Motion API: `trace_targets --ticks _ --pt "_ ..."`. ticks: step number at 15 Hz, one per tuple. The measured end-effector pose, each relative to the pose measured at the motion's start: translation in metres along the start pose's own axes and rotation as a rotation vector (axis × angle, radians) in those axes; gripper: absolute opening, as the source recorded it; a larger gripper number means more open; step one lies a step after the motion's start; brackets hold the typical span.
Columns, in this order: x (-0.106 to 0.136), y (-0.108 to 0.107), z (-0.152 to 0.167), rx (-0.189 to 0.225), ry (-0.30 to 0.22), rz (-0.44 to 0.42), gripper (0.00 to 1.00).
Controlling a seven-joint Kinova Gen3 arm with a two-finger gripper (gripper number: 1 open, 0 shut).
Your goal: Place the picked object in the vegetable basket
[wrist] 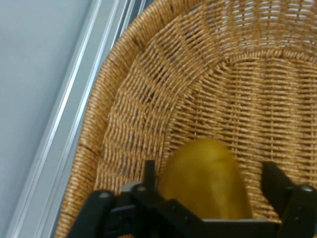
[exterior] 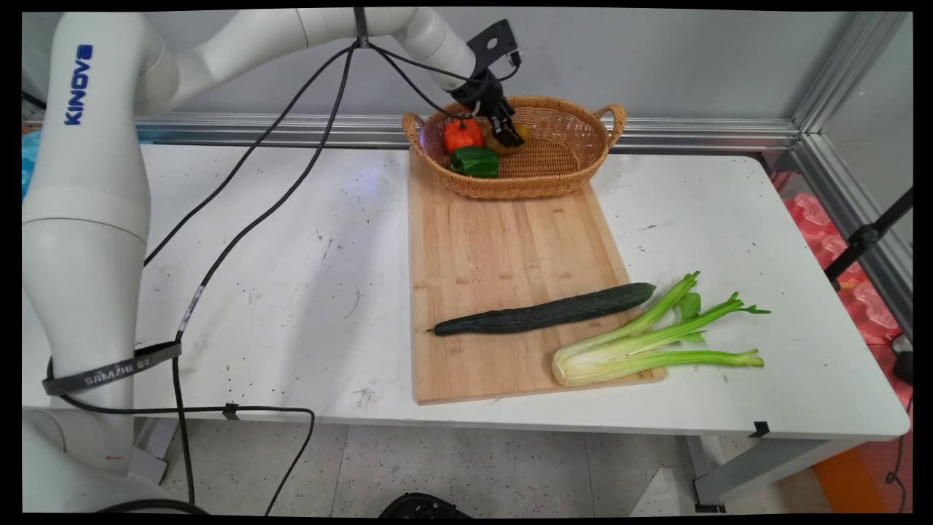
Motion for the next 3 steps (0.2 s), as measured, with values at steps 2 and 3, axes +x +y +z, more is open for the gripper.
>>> trace_targets --ticks 2,3 --pt "0.0004 -0.0005 0.0024 -0.001 0.006 -0.002 1.0" --pt "0.0008 -0.0005 0.003 -0.002 0.008 -0.003 1.0"
